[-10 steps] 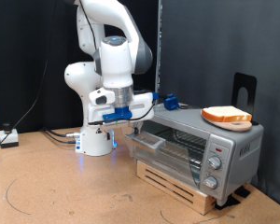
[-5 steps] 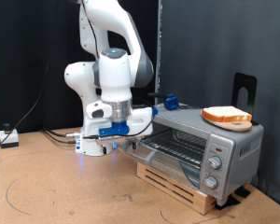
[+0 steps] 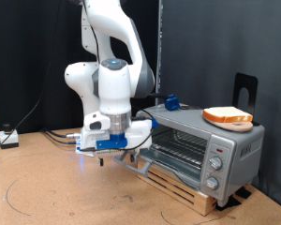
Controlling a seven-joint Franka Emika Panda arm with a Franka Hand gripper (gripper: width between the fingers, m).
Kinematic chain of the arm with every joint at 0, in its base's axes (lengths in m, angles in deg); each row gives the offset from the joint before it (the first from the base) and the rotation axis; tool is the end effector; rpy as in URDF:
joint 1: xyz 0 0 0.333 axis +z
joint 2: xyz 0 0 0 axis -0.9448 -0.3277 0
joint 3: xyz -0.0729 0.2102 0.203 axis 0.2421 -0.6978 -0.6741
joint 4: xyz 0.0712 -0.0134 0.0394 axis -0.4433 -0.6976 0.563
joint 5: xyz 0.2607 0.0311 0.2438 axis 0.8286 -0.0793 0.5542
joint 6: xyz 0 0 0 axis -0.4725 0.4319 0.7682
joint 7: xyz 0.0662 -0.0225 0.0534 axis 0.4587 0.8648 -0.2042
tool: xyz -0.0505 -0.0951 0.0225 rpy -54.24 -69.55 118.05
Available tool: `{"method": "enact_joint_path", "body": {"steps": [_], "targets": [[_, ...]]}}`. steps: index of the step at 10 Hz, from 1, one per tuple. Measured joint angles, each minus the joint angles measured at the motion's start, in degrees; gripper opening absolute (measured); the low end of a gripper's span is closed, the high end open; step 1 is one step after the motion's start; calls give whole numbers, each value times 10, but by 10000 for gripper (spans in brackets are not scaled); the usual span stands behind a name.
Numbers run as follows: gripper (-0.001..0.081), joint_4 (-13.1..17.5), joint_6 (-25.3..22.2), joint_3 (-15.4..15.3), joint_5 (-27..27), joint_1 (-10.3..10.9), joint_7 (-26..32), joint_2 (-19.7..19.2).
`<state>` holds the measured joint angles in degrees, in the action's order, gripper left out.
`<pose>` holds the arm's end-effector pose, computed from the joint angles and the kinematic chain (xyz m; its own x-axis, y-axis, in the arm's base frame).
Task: Make a piece of toast with the oven
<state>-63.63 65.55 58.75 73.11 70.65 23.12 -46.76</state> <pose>0.4198 -0.0692 0.2794 0.5410 -0.8398 -0.0467 -0.8406 -0.5416 0.0021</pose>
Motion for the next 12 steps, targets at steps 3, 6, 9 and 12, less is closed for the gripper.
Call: {"method": "enact_joint_path", "body": {"steps": [3,6,9,12], "targets": [[807,24,24,9,-11,-4,-6,-64],[807,37,47,19,-27,-4,-16,-117],[807,43,68,31,-41,-3,-34,-156],[807,46,95,39,-30,-16,-20,-168]]}}
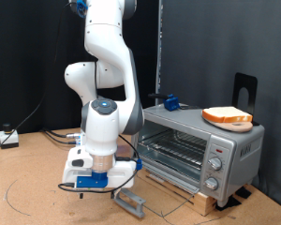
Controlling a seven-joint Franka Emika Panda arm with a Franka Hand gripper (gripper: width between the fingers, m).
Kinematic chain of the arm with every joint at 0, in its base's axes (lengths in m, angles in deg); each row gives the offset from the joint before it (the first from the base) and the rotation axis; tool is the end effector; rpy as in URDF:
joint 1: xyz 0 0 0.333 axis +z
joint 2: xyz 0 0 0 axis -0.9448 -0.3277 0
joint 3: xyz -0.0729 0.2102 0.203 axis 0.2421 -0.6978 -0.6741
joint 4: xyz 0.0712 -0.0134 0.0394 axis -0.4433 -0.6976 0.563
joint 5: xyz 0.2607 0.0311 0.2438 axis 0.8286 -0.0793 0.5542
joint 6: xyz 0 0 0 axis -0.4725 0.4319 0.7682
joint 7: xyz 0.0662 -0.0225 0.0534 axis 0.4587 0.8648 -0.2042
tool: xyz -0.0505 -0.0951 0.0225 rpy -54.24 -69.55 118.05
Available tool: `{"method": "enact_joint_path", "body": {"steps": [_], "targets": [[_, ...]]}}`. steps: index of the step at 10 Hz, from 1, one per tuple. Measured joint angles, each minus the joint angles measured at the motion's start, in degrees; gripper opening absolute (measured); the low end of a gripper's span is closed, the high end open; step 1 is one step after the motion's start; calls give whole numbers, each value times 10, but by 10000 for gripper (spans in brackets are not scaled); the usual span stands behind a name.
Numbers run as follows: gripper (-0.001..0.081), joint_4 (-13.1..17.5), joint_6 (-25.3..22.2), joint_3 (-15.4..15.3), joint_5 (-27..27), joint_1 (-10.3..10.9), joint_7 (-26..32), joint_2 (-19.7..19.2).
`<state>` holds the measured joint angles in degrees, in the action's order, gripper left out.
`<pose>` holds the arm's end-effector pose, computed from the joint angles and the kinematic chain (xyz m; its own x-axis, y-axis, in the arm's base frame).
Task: Make a piece of toast with the oven
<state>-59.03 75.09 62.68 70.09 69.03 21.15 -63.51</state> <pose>0.4318 -0.1197 0.1938 0.4709 -0.8822 -0.0032 -0.8781 -0.4690 0.0947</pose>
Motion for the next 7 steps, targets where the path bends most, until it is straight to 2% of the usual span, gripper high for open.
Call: {"method": "enact_joint_path", "body": {"steps": [1,2,3,4,5,6,7], "targets": [[807,2,0,-5,29,-14,34,5],[807,2,-10,-16,77,-32,95,19],[807,3,-34,-27,117,-48,156,39],[807,1,-58,-34,135,-58,189,60],[807,0,-58,-34,133,-57,183,59],[807,1,-63,-39,165,-59,213,60],[807,4,-88,-47,225,-64,281,71]]}}
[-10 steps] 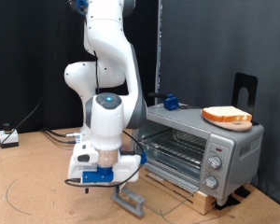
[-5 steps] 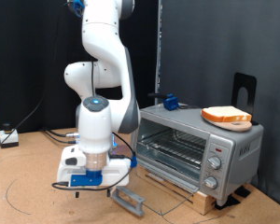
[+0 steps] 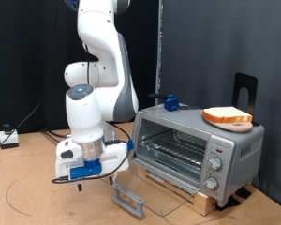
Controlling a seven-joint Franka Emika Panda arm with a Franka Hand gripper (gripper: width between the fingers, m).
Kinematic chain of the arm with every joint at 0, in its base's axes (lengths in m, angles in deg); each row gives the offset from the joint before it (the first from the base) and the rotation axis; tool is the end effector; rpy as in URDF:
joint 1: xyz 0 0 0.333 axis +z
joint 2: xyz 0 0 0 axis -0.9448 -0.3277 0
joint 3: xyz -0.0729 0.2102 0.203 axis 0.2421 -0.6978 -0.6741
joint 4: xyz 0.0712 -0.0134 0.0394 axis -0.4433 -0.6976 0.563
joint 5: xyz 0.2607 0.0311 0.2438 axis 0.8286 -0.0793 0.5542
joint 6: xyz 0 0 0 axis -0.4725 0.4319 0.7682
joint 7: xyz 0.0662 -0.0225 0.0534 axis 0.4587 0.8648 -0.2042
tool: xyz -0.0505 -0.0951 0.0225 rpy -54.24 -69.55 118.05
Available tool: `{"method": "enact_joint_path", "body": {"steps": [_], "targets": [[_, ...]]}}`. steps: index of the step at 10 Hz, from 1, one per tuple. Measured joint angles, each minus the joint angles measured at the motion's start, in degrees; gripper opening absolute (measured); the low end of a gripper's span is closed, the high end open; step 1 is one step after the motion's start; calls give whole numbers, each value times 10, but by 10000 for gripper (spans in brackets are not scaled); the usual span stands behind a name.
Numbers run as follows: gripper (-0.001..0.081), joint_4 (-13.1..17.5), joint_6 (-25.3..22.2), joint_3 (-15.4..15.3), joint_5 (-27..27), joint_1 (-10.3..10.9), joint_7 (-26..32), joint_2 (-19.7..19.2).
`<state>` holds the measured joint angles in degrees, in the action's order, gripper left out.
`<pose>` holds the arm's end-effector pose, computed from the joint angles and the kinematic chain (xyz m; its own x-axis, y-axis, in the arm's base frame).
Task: Make a piece of toast with the oven
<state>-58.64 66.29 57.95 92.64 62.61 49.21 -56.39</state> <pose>0.4263 -0.1317 0.2366 0.5736 -0.8009 -0.1721 -0.8191 -0.5614 -0.1177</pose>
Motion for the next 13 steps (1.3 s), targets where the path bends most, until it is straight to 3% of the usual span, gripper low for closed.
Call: {"method": "enact_joint_path", "body": {"steps": [2,4,9,11,12,13], "targets": [[807,6,-77,-5,102,-12,137,39],[807,10,-148,1,146,-19,214,77],[807,14,-255,3,125,-22,210,171],[807,0,-246,-14,78,-23,145,211],[807,1,-249,-13,85,-23,152,209],[807,0,-240,-13,124,-18,189,210]]}}
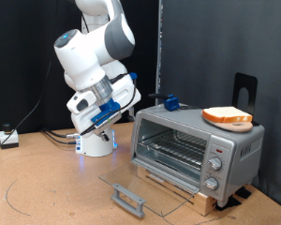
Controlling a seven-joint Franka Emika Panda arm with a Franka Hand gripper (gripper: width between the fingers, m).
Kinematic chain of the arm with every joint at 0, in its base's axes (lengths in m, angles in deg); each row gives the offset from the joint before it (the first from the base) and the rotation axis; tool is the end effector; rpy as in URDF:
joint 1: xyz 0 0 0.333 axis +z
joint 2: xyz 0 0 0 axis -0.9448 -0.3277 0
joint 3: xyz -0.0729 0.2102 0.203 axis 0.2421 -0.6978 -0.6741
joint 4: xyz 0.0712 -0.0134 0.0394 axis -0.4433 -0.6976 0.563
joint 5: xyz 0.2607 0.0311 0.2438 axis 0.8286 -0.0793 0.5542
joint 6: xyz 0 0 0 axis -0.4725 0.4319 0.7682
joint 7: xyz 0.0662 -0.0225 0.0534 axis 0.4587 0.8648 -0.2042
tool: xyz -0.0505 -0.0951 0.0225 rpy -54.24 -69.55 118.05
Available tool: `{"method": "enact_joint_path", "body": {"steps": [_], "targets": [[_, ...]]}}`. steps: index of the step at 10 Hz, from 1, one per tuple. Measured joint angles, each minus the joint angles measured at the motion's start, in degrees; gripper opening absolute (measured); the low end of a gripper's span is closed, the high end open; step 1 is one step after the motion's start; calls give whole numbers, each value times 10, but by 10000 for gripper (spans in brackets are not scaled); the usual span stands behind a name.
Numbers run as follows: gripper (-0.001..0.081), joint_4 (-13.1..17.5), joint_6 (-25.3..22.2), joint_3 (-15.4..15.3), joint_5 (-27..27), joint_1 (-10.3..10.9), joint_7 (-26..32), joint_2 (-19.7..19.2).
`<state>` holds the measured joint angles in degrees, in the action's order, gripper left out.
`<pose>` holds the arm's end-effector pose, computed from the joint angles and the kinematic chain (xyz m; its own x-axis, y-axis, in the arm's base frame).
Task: Make a piece of toast with the oven
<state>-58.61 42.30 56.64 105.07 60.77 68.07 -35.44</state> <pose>0.4039 -0.0944 0.3703 0.7997 -0.5515 -0.2373 -0.5926 -0.6615 -0.4596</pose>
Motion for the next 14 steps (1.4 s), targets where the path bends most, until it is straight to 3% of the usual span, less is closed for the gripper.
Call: {"method": "enact_joint_path", "body": {"steps": [2,4,8,9,11,12,14], "targets": [[807,0,8,-4,95,24,90,16],[807,3,-23,-6,130,45,143,37],[807,5,-39,-44,96,76,224,82],[807,7,-53,-56,65,83,245,94],[807,15,-86,-76,23,86,229,111],[807,14,-85,-76,29,86,229,110],[807,17,-85,-75,71,95,298,115]]}}
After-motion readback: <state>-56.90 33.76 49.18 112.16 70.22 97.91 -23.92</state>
